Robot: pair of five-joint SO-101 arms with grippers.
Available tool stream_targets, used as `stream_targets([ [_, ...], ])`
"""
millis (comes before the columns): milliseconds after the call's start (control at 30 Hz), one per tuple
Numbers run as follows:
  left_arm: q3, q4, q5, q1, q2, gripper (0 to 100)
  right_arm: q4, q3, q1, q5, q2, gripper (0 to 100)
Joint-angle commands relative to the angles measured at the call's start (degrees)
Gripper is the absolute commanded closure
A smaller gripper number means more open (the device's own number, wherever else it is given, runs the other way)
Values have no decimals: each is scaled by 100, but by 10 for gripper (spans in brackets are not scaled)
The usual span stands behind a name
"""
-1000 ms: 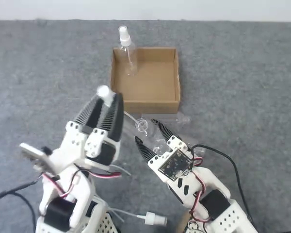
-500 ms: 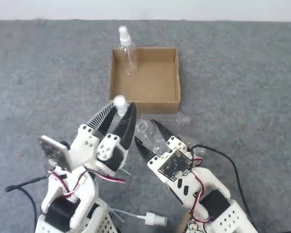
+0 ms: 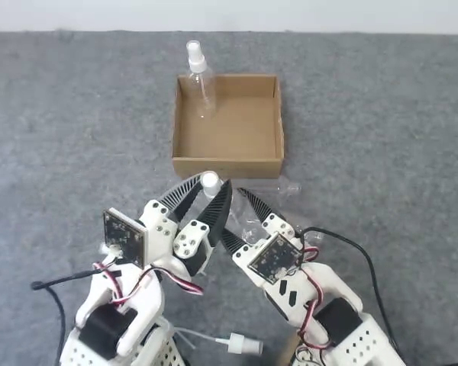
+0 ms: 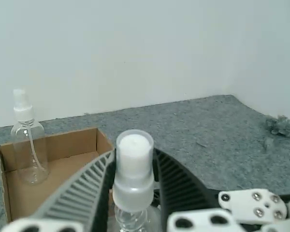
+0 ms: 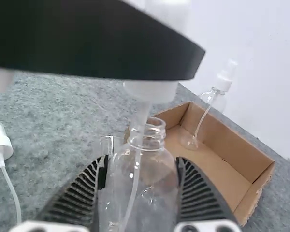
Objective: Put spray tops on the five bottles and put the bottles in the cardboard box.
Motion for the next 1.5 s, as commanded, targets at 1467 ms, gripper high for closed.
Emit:
stream_targets([
  [1467,-145,79,299,-352,-97,954,4,132,-66,105,-119,991],
])
